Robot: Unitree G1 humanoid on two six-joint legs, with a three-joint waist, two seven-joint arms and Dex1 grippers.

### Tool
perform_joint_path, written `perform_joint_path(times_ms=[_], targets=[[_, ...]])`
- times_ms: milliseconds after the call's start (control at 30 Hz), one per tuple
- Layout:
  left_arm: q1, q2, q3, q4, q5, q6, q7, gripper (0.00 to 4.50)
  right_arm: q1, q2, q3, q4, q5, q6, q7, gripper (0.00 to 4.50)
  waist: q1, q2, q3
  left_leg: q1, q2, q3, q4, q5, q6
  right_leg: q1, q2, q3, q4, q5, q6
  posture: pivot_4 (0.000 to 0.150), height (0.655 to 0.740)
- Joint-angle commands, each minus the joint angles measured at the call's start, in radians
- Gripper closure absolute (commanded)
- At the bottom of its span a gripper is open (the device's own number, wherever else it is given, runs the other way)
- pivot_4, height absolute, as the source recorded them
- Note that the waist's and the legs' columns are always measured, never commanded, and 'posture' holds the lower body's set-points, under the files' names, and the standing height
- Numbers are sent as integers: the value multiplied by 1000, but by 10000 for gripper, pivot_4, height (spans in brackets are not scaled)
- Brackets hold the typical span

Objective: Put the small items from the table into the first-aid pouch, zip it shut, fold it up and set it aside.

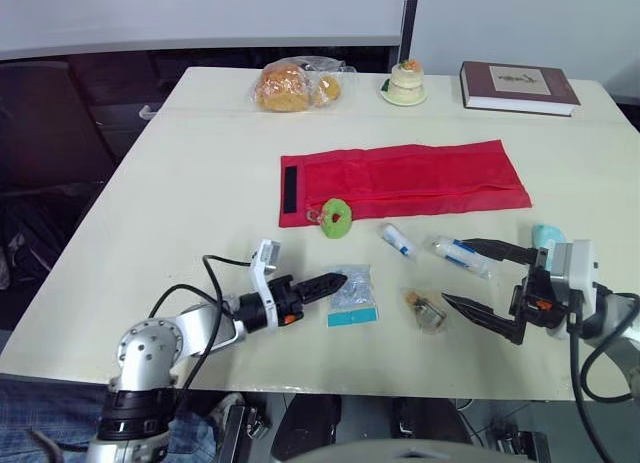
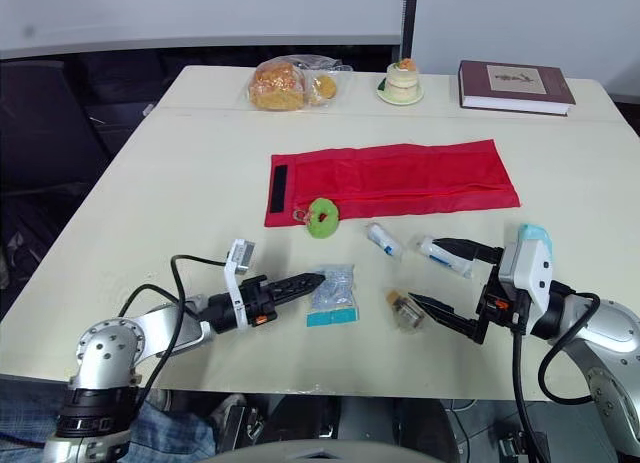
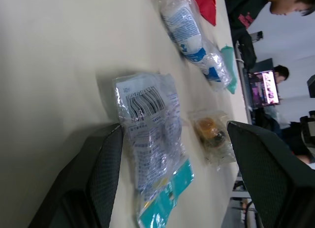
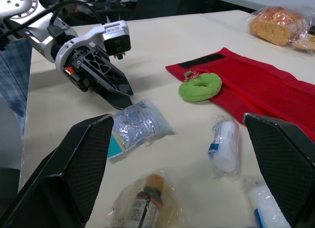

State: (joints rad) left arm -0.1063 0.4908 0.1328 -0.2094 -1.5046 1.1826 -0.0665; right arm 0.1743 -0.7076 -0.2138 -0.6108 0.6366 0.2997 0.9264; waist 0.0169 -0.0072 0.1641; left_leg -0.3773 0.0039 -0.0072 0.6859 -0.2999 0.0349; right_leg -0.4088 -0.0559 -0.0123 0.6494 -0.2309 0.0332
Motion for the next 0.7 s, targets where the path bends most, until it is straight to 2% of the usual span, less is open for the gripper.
perform_joint_path(times_ms=[33,100,133,167,200,367,500,633,700], targets=[[-8,-20,-67,43,34,40,-13,22130,8,-8,-39,-42,12,-15,-6,0,0,0,0,0,0,0,0,0,0,0,0,0,0,0,1,1500,7400],[-19,-29,-72,53,46,41,-16,31243,12,-7,-40,-42,8,-18,-8,0,0,0,0,0,0,-1,0,0,0,0,0,0,0,2,3,1500,7400],[-22,-30,-72,54,50,44,-24,39079,15,-8,-41,-44,8,-18,-9,0,0,0,0,-1,0,-1,0,0,0,0,0,0,0,2,3,1500,7400],[-24,-31,-70,54,47,47,-30,40151,15,-7,-42,-45,8,-18,-11,0,0,1,0,-1,0,-1,0,0,0,0,0,0,0,2,3,1500,7400],[-26,-30,-67,52,43,49,-36,43688,15,-7,-42,-46,10,-17,-14,0,0,1,0,-1,0,-1,0,0,0,0,0,0,0,2,3,1500,7400],[-27,-40,-14,12,8,7,-103,43731,3,3,-29,-55,37,18,-50,0,-2,1,0,-1,0,-1,0,0,0,0,0,0,0,1,2,1500,7400],[-54,-58,45,-23,-80,-33,-170,43822,-53,31,15,-83,133,165,-189,0,-3,-2,2,-2,1,-1,0,0,0,-1,0,0,0,1,2,1500,7400],[-93,-66,50,-53,-146,-57,-224,43831,-193,12,75,-66,424,499,-416,0,-3,-2,2,-2,2,-2,0,1,-2,-3,0,0,1,0,0,1500,7400],[-109,-65,44,-54,-149,-67,-235,43916,-261,26,93,-38,570,583,-510,0,-4,-3,2,-3,2,-2,0,1,-2,-3,0,0,1,0,-1,1500,7400]])
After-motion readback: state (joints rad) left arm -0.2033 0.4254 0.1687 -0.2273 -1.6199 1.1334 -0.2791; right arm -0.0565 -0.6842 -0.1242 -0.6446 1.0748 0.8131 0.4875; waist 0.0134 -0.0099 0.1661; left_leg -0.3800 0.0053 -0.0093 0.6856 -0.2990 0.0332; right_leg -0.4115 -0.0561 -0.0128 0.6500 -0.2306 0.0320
